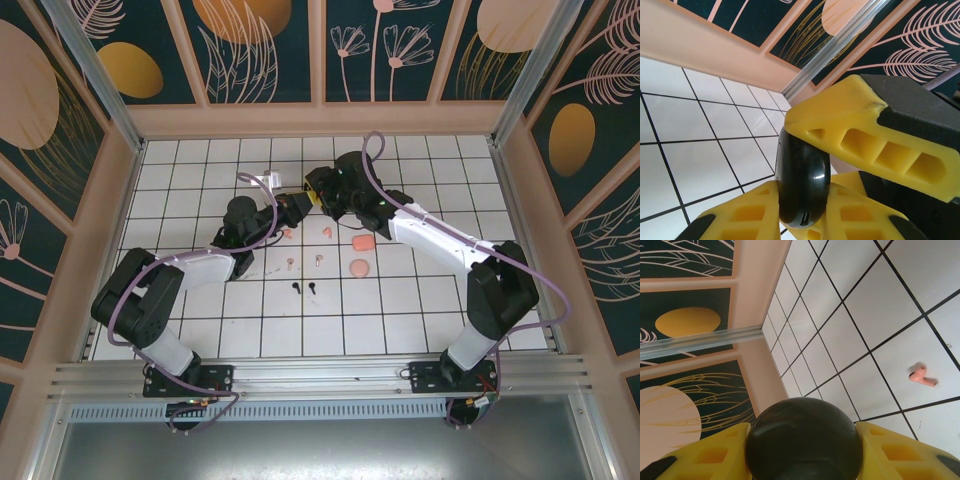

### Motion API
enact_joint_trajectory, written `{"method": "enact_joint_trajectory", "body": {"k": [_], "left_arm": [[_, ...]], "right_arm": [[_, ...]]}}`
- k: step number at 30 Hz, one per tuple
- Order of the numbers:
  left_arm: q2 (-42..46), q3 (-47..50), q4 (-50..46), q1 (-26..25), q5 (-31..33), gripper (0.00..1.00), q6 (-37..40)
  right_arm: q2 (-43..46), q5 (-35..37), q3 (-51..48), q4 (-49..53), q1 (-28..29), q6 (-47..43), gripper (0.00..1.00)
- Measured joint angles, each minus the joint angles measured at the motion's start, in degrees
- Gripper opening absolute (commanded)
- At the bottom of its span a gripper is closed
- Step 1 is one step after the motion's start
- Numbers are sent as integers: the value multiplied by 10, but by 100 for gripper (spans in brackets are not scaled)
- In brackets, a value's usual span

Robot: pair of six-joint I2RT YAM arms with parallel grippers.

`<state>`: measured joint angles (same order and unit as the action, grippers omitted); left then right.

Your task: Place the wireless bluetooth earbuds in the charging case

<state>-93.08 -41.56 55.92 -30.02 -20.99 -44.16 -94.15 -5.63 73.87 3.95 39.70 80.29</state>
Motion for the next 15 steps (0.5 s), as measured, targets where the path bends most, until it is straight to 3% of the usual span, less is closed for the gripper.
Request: {"method": "enact_joint_trajectory", "body": {"k": [2, 5, 7, 15], "left_arm": [[-1, -3, 0, 0, 0, 3, 0], [-1, -7, 1, 0, -2, 0, 0], [-1, -12, 1, 0, -2, 0, -4], [-1, -21, -16, 0, -16, 0, -5]], "right_arm": [[1, 3, 0, -2, 0, 0, 43], [3, 7, 0, -5, 0, 2, 74], [7, 6, 0, -7, 0, -4, 84], [104, 25, -33, 6, -34, -80, 89]]}}
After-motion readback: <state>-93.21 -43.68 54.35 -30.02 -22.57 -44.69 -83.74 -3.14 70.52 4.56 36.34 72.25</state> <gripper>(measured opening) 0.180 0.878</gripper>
